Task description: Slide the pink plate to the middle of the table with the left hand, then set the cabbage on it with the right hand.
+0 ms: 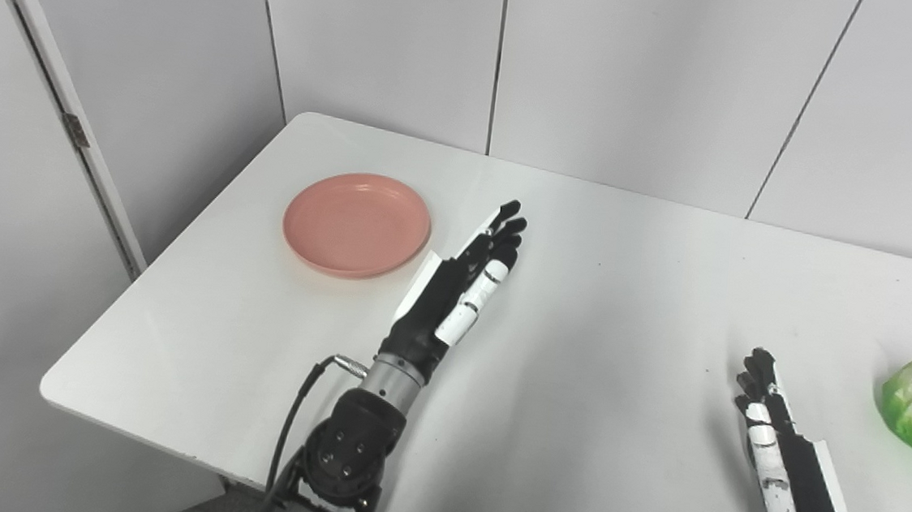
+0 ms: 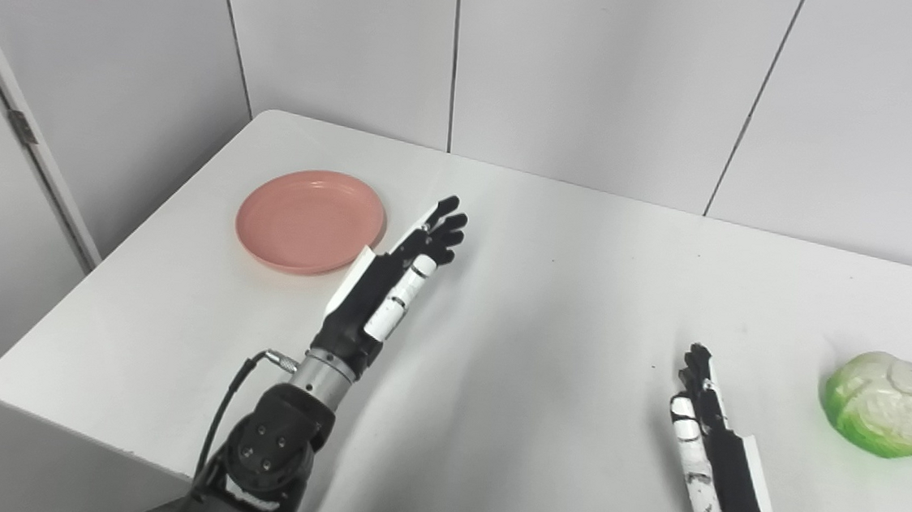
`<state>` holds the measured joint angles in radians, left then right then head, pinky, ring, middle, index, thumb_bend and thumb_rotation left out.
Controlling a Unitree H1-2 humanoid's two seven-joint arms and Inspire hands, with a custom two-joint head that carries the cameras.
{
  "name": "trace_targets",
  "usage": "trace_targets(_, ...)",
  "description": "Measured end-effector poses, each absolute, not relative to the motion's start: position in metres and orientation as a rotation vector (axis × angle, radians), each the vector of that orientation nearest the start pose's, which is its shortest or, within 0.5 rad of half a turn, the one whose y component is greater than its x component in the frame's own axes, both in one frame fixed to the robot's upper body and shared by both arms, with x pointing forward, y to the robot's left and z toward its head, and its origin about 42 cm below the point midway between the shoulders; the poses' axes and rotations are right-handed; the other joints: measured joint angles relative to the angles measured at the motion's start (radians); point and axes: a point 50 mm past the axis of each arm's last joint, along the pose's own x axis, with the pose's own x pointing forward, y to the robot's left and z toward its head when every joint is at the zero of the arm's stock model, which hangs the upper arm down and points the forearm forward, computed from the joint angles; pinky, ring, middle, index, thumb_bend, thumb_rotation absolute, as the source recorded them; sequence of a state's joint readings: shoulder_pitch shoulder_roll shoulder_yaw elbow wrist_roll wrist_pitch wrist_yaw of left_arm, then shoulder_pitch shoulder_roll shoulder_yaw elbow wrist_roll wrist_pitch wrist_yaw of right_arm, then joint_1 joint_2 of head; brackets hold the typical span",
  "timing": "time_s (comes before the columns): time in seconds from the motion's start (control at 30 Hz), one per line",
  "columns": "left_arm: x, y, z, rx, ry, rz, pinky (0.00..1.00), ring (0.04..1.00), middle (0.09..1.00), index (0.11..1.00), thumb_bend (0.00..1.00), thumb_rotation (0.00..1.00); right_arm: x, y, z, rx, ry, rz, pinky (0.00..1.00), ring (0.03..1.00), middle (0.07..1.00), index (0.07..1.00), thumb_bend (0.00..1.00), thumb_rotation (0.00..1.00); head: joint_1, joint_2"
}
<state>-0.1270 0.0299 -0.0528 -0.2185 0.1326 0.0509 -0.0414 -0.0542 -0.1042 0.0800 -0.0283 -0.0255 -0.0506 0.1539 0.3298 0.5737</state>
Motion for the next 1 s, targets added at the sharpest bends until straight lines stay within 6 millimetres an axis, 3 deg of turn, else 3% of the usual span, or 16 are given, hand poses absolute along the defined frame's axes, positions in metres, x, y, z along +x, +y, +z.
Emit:
trace_targets(0.3,0.334,0.227,0.233,0.156,-0.388,-0.054,0.94,0.935,0.946,0.947,0.57,1.00,0.299,-0.208,0.120,-0.137,-0.120,0.249,1.00,1.000,1.000,1.000,0.24,1.00,0.008,-0.002)
trace_targets(0.5,0.345,0.254,0.247,0.127,-0.377,0.003,0.96,0.943,0.943,0.944,0.56,1.00,0.299,-0.207,0.121,-0.134,-0.123,0.248,1.00,1.000,1.000,1.000,0.23,1.00,0.012,0.000)
trace_targets(0.6,0.355,0.272,0.254,0.127,-0.375,0.040,0.93,0.931,0.931,0.933,0.56,1.00,0.299,-0.207,0.121,-0.134,-0.124,0.248,1.00,1.000,1.000,1.000,0.23,1.00,0.014,0.003)
trace_targets(0.73,0.367,0.296,0.260,0.127,-0.365,0.093,0.92,0.923,0.924,0.925,0.57,1.00,0.299,-0.207,0.122,-0.134,-0.125,0.248,1.00,1.000,1.000,1.000,0.23,1.00,0.017,0.006)
trace_targets(1.0,0.391,0.341,0.251,0.081,-0.281,0.170,0.92,0.908,0.915,0.916,0.55,1.00,0.299,-0.207,0.122,-0.135,-0.127,0.249,1.00,1.000,1.000,1.000,0.24,1.00,0.026,0.009)
